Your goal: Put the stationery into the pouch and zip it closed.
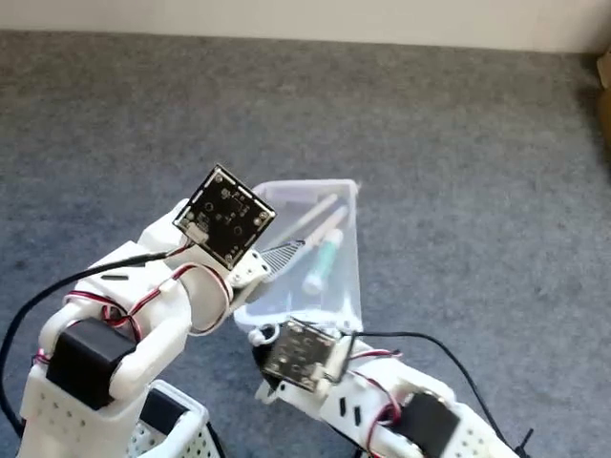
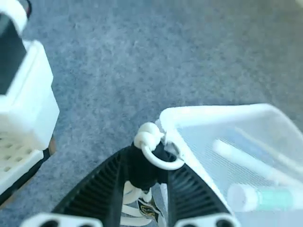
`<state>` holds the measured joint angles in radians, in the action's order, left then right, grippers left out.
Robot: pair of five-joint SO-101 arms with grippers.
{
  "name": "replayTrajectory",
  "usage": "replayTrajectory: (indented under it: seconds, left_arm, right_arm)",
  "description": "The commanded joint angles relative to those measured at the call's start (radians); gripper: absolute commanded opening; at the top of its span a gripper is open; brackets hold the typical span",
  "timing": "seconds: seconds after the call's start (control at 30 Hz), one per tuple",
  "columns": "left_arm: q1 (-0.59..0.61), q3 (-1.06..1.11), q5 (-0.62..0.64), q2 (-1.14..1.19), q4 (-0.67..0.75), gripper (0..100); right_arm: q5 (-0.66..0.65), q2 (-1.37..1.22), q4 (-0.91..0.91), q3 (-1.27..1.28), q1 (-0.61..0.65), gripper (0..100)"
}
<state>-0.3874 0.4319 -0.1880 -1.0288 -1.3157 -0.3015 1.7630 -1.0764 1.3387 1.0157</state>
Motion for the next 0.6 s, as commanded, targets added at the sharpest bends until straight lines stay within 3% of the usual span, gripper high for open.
replayTrajectory:
  seconds: [0.0, 0.13, 0.43, 0.57]
  left_arm:
    - [0.108, -0.058, -0.017, 0.001, -0.011, 25]
    - [0.119, -0.058, -0.140, 0.001, -0.061, 25]
    - [0.117, -0.056, -0.287, 0.001, -0.155, 25]
    - [0.048, -0.053, -0.362, 0.001, -0.189, 25]
  right_arm:
    - [-0.003, 0.085, -0.071, -0.142, -0.022, 0.5]
    - [-0.003, 0.068, -0.088, -0.200, -0.081, 0.5]
    - [-0.003, 0.074, -0.087, -0.226, -0.223, 0.5]
    - [-0.003, 0.074, -0.096, -0.303, -0.295, 0.5]
